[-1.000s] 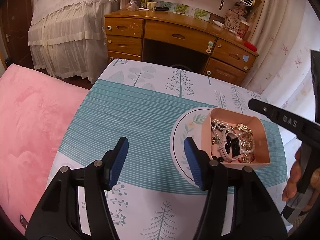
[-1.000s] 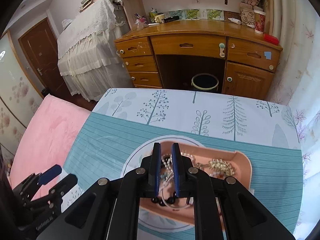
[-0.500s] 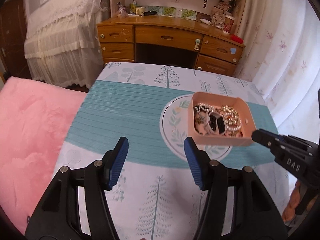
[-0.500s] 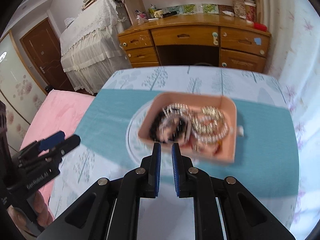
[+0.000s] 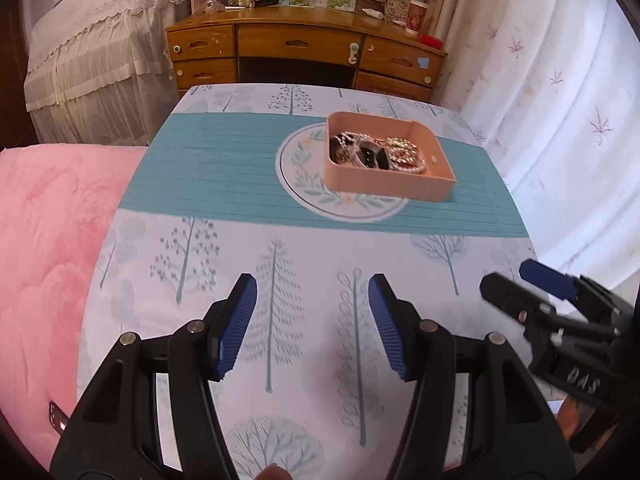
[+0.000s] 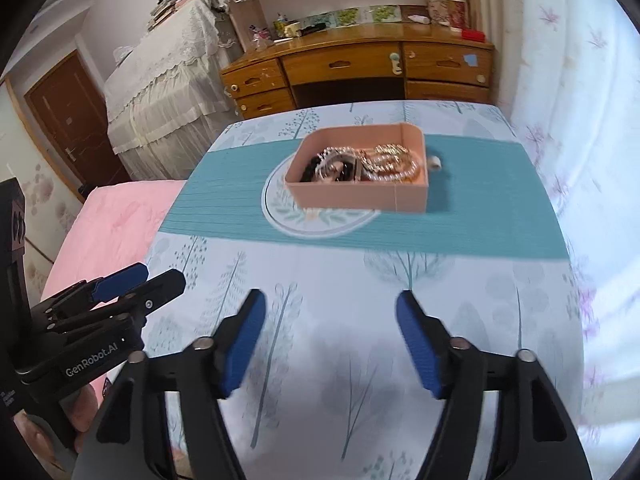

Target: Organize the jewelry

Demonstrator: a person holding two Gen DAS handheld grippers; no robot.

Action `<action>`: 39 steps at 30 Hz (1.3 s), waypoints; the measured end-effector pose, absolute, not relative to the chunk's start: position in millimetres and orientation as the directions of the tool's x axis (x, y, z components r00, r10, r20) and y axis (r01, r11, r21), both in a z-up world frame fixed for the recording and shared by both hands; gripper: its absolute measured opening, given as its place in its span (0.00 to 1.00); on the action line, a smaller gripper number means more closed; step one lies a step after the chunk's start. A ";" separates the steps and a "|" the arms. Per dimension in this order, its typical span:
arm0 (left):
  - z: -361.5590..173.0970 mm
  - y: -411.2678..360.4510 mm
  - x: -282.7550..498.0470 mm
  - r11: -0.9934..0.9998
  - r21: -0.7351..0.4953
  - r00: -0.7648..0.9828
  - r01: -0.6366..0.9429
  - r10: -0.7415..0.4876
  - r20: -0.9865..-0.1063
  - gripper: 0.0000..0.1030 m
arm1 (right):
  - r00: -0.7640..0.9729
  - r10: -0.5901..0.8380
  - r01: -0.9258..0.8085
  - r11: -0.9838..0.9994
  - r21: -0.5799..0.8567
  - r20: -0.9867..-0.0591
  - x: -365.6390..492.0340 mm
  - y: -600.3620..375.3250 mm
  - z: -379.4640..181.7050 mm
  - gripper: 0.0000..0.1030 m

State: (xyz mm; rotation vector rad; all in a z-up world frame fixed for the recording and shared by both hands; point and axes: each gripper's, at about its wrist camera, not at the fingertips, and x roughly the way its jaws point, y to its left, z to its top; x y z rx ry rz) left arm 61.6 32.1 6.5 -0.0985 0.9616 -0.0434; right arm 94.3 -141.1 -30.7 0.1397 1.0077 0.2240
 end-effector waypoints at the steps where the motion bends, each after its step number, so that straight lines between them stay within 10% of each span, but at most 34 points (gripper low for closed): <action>1: 6.6 30.8 58.3 0.994 -0.105 0.570 -0.007 -0.083 -0.817 0.54 | 0.520 0.241 -0.112 0.970 0.215 -0.820 83.2 -141.4 -28.8 0.73; 6: 9.7 20.3 39.6 0.994 -0.107 0.562 0.011 -0.095 -0.822 0.55 | 0.540 0.194 -0.066 0.980 0.189 -0.819 44.0 -143.5 -19.5 0.85; 13: 9.1 17.9 23.5 0.996 -0.089 0.562 0.001 -0.074 -0.824 0.81 | 0.556 0.175 -0.021 0.980 0.197 -0.813 23.9 -152.2 -11.6 0.86; 39: 12.3 7.6 10.0 0.999 -0.021 0.565 -0.027 -0.002 -0.825 0.81 | 0.542 0.196 -0.004 0.973 0.231 -0.817 21.9 -159.0 -9.2 0.86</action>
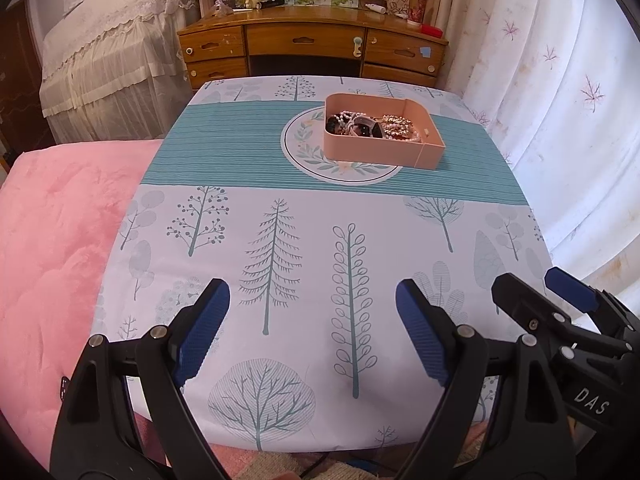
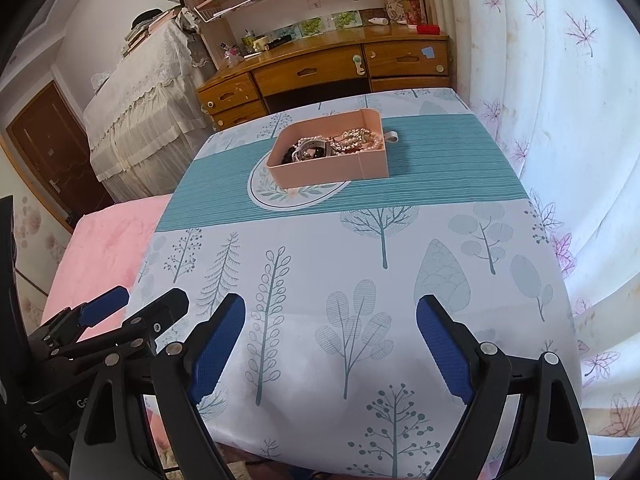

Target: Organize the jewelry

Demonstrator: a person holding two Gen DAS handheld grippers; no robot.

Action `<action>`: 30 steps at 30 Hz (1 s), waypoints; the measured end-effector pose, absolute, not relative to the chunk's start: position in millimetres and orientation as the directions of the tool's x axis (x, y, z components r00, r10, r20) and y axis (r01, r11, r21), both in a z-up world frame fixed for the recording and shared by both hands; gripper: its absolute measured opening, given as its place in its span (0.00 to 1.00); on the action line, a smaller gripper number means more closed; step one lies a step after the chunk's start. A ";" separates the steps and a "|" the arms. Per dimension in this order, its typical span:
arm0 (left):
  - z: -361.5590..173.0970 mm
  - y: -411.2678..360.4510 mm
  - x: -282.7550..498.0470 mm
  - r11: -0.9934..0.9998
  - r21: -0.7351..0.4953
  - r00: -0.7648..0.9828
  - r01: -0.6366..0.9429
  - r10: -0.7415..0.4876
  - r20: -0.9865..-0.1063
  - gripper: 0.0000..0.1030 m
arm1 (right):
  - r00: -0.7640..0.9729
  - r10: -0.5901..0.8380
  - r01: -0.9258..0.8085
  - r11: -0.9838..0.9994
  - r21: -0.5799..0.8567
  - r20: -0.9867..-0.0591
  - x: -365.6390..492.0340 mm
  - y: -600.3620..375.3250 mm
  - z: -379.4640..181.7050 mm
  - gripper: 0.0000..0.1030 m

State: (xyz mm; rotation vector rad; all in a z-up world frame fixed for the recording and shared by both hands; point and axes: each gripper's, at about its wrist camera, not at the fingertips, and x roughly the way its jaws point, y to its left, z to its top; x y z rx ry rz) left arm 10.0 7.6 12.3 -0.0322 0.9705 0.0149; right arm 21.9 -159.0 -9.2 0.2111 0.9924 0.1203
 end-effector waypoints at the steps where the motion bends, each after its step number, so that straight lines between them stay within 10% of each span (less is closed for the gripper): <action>1: 12.6 7.5 10.0 0.999 -0.019 0.565 -0.027 0.000 -0.825 0.81 | 0.541 0.198 -0.003 0.972 0.234 -0.817 21.8 -158.8 -9.6 0.86; 30: 8.6 15.8 16.5 0.999 -0.010 0.558 -0.034 0.011 -0.830 0.81 | 0.521 0.198 -0.004 0.973 0.230 -0.830 32.1 -152.8 -20.5 0.86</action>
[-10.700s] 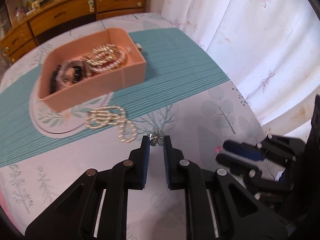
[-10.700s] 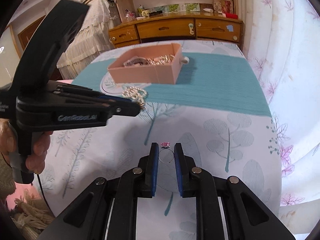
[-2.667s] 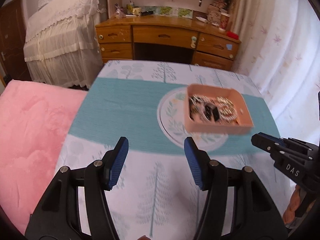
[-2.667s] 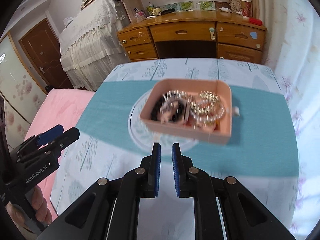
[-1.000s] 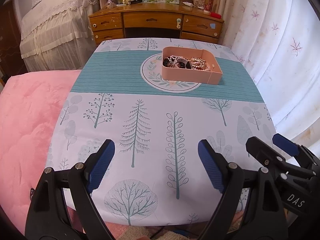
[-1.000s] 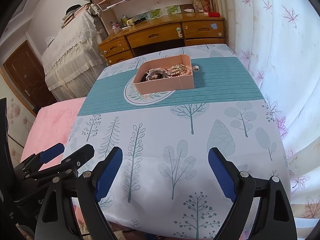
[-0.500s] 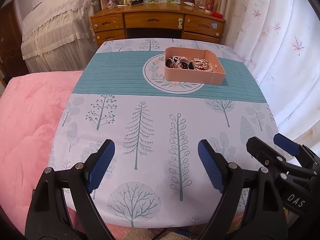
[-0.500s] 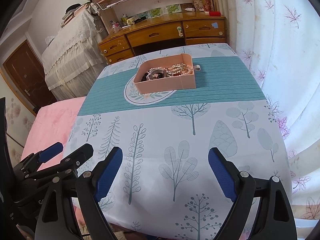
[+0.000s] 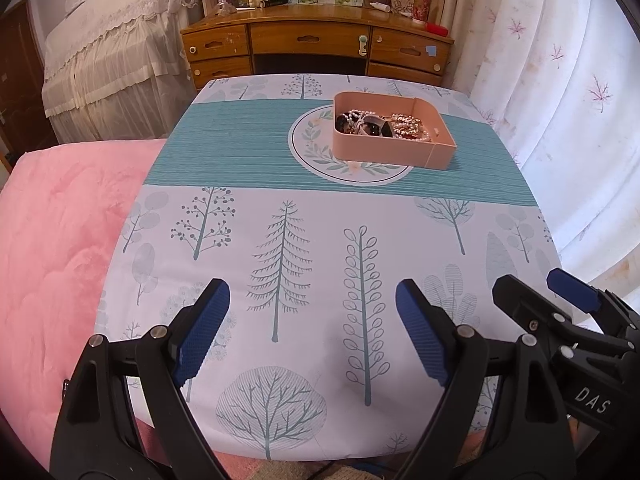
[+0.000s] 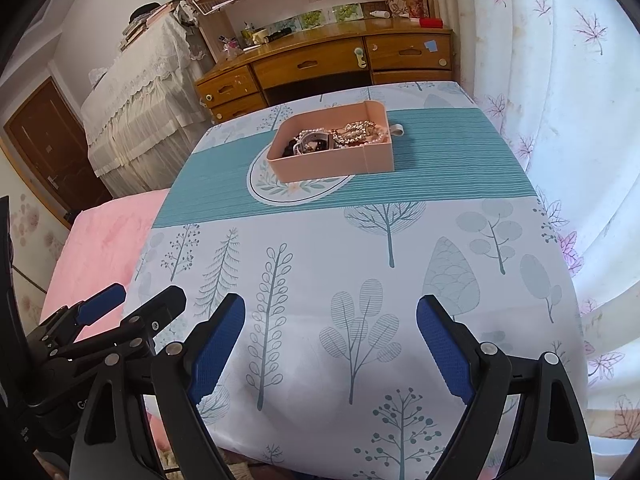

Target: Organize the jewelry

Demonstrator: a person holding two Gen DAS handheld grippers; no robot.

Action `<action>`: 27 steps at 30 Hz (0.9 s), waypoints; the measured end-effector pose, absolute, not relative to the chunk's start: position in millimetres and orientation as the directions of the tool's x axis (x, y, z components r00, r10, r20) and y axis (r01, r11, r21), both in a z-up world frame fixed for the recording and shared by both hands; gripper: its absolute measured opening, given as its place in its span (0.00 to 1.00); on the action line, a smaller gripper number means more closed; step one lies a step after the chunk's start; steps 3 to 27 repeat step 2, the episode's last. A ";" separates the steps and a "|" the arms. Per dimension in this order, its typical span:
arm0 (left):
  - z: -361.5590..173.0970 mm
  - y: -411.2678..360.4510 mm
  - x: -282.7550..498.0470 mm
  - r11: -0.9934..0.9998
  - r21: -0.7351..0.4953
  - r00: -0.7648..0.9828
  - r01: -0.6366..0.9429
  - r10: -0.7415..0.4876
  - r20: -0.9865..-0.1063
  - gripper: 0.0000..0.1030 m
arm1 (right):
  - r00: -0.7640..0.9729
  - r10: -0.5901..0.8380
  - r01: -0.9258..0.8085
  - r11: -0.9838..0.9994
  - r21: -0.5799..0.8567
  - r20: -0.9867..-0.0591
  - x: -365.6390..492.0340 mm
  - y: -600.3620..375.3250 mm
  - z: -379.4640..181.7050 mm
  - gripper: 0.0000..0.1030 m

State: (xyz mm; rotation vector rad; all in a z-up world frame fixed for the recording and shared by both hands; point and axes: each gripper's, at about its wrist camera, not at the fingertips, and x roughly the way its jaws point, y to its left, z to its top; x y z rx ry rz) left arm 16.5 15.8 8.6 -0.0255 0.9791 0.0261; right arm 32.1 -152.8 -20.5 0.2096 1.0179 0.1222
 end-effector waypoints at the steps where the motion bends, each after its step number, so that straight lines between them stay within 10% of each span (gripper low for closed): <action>1: 7.4 16.6 17.3 0.999 -0.010 0.556 -0.034 0.011 -0.831 0.81 | 0.518 0.198 -0.003 0.973 0.229 -0.832 33.2 -152.4 -22.4 0.86; 27: 5.9 17.7 18.6 0.999 -0.009 0.553 -0.035 0.011 -0.833 0.81 | 0.515 0.197 -0.003 0.974 0.228 -0.834 33.7 -152.4 -24.7 0.86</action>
